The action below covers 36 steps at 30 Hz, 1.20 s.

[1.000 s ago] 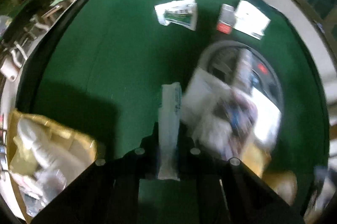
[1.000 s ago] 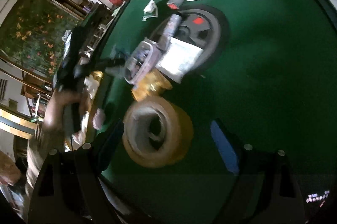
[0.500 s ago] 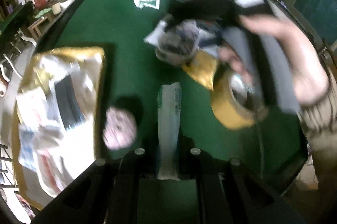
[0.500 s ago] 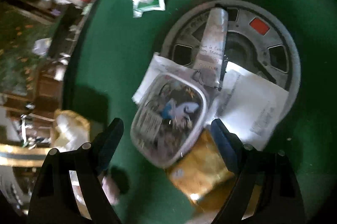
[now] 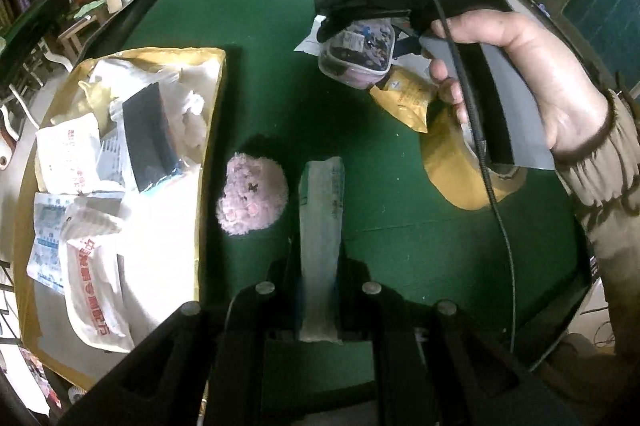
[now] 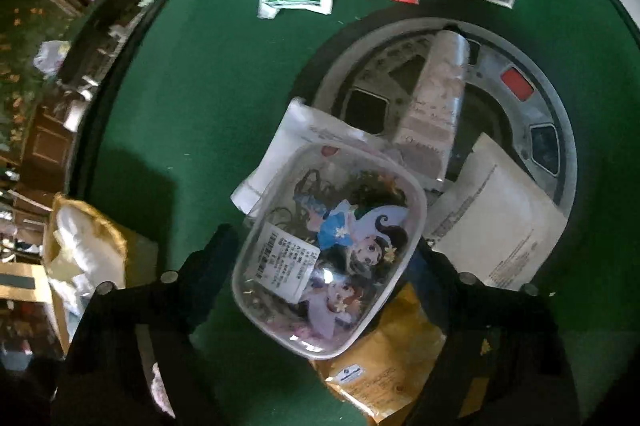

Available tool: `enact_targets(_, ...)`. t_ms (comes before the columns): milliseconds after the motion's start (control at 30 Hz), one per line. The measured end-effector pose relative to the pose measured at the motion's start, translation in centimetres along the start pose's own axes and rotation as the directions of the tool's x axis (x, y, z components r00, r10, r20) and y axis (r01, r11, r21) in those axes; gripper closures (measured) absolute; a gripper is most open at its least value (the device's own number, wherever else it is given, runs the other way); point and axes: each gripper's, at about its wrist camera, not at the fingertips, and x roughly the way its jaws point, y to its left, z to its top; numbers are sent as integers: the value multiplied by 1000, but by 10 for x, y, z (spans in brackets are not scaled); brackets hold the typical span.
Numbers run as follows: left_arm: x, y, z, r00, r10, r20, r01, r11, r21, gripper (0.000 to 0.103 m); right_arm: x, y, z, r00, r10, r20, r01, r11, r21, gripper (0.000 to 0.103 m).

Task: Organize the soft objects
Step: 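Grasp the clear cartoon plastic box with the right gripper while the left holds the tube, then carry the plastic box over the box and open the right gripper while the left carries the tube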

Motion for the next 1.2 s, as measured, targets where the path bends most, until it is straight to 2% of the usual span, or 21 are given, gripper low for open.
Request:
enact_targets(300, -7, -3, -4, 1000, 25, -5, -25, 1000, 15, 93, -47, -10, -20, 985, 153, 75, -149, 987, -52, 21)
enact_targets(467, -13, 5, -4, 999, 19, -27, -19, 1000, -2, 93, -70, 4, -42, 976, 204, 80, -193, 973, -127, 21)
enact_targets(633, -22, 13, 3, 998, 28, -51, -29, 1000, -2, 93, -88, 6, -66, 966, 252, 63, -238, 954, -181, 21)
enact_targets(867, -45, 54, 15, 992, 124, -27, -126, 990, -64, 93, -102, 15, -97, 952, 306, 25, -290, 924, -249, 21)
enact_targets(1033, -37, 90, 4, 988, 147, -53, -154, 977, -150, 93, -106, 31, -118, 942, 334, -15, -323, 896, -306, 21)
enact_targets(1200, -20, 105, -17, 987, 129, -91, -143, 976, -165, 93, -104, 55, -133, 936, 348, -56, -345, 871, -349, 21)
